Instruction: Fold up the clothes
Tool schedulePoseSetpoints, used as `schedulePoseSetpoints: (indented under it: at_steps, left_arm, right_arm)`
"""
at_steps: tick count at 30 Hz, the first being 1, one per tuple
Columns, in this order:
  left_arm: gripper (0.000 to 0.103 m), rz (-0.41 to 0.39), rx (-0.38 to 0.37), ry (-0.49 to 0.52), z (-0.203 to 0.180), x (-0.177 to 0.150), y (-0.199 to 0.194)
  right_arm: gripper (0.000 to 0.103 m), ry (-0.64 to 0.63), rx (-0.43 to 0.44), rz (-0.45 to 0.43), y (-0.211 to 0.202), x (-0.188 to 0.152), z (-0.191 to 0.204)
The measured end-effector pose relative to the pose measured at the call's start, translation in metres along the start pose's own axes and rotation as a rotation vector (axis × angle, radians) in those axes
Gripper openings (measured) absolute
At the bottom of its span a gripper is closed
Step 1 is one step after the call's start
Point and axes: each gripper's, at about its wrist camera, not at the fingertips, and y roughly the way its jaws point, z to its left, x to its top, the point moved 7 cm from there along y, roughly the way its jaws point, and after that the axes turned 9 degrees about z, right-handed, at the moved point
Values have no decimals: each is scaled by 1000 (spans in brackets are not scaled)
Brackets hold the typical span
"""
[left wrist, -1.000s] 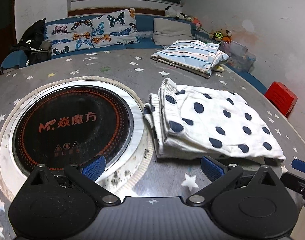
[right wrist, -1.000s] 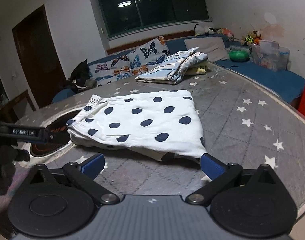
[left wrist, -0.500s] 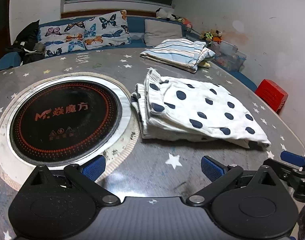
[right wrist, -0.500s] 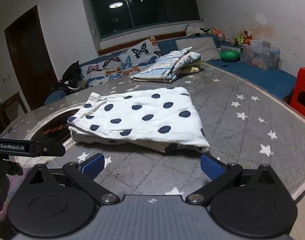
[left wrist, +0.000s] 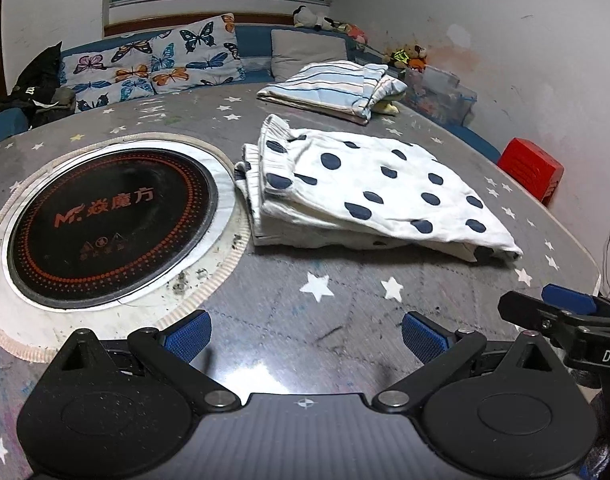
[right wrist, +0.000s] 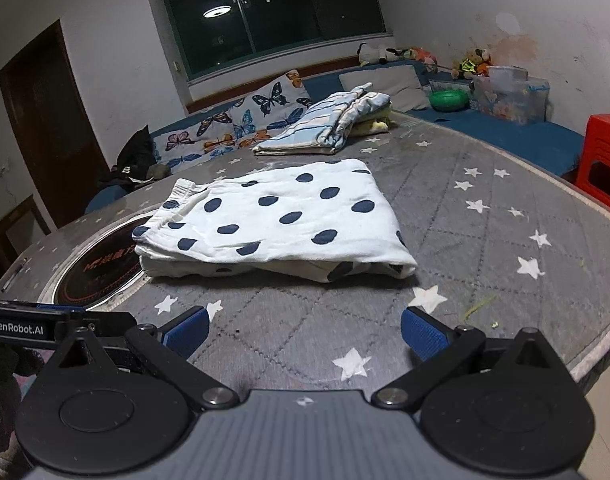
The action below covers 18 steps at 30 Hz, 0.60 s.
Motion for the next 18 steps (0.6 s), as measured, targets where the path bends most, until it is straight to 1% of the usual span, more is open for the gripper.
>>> schedulePoseSetpoints:
  at_steps: [18]
  left_arm:
    - [103, 29, 18, 47, -9, -10, 5]
  right_arm:
    - [103, -7, -9, 18, 3, -6, 2]
